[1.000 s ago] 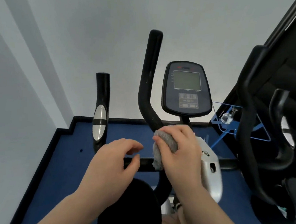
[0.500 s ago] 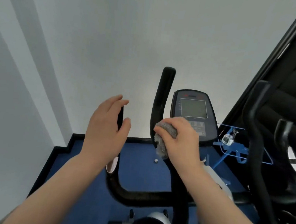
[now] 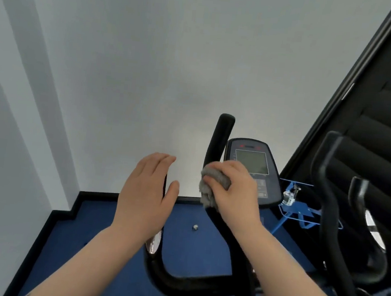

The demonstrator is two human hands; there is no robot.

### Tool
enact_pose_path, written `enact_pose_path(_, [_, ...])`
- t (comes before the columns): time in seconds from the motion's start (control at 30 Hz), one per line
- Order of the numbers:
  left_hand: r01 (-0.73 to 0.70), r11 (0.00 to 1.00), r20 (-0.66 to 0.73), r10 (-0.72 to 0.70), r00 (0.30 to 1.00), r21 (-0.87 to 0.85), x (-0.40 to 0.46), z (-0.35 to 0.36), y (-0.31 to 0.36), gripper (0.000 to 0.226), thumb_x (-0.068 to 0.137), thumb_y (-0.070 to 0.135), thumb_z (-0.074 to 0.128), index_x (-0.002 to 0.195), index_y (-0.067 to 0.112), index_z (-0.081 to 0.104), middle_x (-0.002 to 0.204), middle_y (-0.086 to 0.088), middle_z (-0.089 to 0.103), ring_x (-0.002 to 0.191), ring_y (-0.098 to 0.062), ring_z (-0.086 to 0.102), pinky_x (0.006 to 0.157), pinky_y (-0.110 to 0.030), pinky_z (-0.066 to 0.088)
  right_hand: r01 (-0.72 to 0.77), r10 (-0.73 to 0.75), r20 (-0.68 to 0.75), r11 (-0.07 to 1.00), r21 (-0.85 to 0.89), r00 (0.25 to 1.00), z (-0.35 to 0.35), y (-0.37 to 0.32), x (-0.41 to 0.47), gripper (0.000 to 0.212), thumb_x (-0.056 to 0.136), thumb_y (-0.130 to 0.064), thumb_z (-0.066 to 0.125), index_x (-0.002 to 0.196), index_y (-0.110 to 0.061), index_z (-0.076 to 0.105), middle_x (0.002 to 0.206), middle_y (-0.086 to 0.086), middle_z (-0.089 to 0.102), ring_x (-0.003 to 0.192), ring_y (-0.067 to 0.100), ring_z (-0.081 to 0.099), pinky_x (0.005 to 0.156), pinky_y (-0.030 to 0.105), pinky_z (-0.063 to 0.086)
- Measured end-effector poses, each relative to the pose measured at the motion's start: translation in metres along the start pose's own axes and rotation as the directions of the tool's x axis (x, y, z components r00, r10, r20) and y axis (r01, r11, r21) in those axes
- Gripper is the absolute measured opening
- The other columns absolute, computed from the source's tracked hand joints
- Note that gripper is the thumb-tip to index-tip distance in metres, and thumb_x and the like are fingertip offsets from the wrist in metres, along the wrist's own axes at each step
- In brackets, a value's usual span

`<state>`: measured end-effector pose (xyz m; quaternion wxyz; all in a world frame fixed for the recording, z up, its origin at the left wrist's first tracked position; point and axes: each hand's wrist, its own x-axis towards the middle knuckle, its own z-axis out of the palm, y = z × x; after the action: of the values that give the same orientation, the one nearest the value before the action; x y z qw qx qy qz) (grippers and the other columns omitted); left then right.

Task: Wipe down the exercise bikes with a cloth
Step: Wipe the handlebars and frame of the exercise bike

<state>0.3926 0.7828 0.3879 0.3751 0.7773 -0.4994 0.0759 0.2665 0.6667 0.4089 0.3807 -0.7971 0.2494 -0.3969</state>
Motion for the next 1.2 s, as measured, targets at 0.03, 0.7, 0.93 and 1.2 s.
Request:
enact_pose_path(0.03, [-0.002,1.0,-0.003,0.002,1.0,0.0,0.0,0.0,0.0,0.046,0.093,0.027,0.048,0.137,0.017,0.044,0.138,0.004,0.045,0.132,-0.011,0.031,0.11,-0.026,0.025,-0.013,0.014,-0.021,0.999,0.041,1.0,0.002,-0.001,0.006,0.012,0.086,-0.003,0.063,0.084,-0.013,0.069,0.089,0.0,0.054,0.059,0.011,0.064,0.052,0.024,0.054])
enact_pose_path(0.7, [0.028,0.999,-0.066,-0.031,0.997,-0.033,0.006,0.001,-0.003,0.036,0.091,0.024,0.051,0.126,0.02,0.055,0.127,0.007,0.055,0.122,-0.01,0.04,0.098,-0.021,0.028,0.06,-0.02,0.162,0.969,-0.24,0.987,-0.032,0.007,0.015,0.018,0.077,-0.016,0.073,0.09,-0.028,0.074,0.09,-0.01,0.07,0.086,-0.002,0.062,0.081,0.015,0.046])
enact_pose_path(0.93, [0.051,0.998,-0.064,-0.053,0.997,-0.037,0.004,0.002,-0.001,0.038,0.091,0.024,0.05,0.129,0.019,0.054,0.13,0.008,0.053,0.125,-0.009,0.04,0.1,-0.024,0.03,-0.02,0.006,-0.18,0.997,-0.08,0.984,-0.006,-0.002,0.03,0.017,0.076,-0.015,0.075,0.083,-0.02,0.061,0.083,-0.011,0.065,0.078,-0.006,0.057,0.065,0.003,0.041])
enact_pose_path(1.2, [0.106,0.99,-0.099,-0.115,0.988,-0.089,0.001,0.004,0.009,0.037,0.092,0.023,0.049,0.129,0.021,0.053,0.131,0.011,0.051,0.126,-0.003,0.037,0.101,-0.019,0.028,0.064,-0.073,-0.15,0.996,-0.06,0.986,-0.038,-0.023,0.047,0.021,0.071,-0.021,0.079,0.083,-0.028,0.063,0.079,-0.017,0.064,0.076,-0.01,0.057,0.055,0.002,0.042])
